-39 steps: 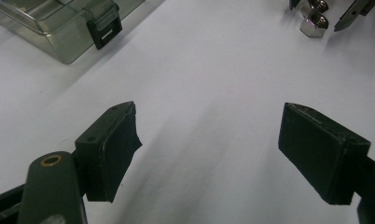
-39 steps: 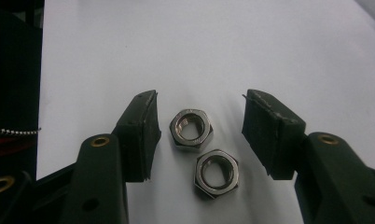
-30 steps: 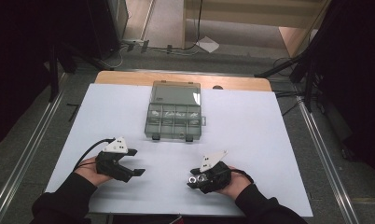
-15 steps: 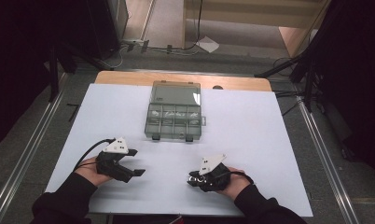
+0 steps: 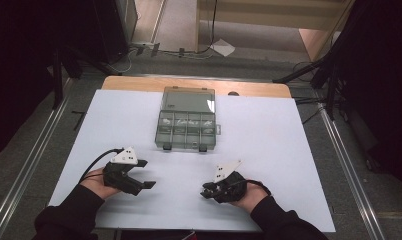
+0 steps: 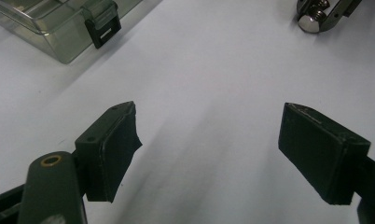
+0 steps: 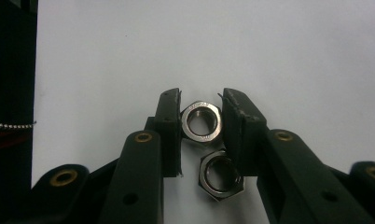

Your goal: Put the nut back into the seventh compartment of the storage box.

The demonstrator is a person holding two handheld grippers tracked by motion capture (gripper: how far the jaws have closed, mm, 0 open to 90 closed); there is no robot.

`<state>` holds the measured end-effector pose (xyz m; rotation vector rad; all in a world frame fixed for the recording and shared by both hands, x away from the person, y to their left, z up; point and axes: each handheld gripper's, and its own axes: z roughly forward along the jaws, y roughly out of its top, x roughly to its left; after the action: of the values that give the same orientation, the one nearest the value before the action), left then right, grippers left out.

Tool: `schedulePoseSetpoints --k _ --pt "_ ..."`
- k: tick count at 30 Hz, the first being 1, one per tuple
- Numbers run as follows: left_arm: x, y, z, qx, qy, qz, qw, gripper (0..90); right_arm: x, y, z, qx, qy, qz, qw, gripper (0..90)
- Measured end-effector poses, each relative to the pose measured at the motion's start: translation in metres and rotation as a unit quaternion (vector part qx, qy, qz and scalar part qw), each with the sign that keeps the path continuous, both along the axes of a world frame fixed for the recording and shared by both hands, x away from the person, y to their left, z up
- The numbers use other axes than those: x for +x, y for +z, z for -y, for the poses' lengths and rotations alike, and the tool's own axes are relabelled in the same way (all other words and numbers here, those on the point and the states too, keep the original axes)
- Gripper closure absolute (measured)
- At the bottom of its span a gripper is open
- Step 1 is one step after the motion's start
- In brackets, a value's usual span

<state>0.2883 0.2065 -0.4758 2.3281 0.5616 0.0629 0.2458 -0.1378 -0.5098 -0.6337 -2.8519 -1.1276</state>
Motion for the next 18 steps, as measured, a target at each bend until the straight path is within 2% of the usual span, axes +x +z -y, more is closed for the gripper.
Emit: schedulePoseSetpoints --k 3,4,12,16,18 --pt "0.0 0.0008 -0.0003 0.006 -0.001 -0.001 1.0 19.7 0.0014 0.0006 -0.0004 0.002 -0.005 -0.008 1.0 71.3" --pt "-0.0002 -0.0006 0.0002 -0.003 0.001 0.001 1.0 19.8 0.002 0.0007 -0.0007 0.002 -0.002 -0.008 1.0 71.3" --pt "-0.0003 -0.0003 0.0 -0.001 0.0 0.001 1.0 19.7 0.0028 0.0017 -0.0034 0.004 -0.006 -0.023 0.9997 71.3" --pt "-0.0004 -0.0005 0.0 -0.003 0.001 0.002 1.0 19.7 0.004 0.0043 -0.0032 0.013 -0.015 -0.028 0.9994 71.3" --pt "0.0001 0.0014 -0.0008 0.011 -0.002 -0.002 0.9999 19.7 0.0044 0.0076 -0.0024 0.02 -0.017 -0.027 0.9993 71.3"
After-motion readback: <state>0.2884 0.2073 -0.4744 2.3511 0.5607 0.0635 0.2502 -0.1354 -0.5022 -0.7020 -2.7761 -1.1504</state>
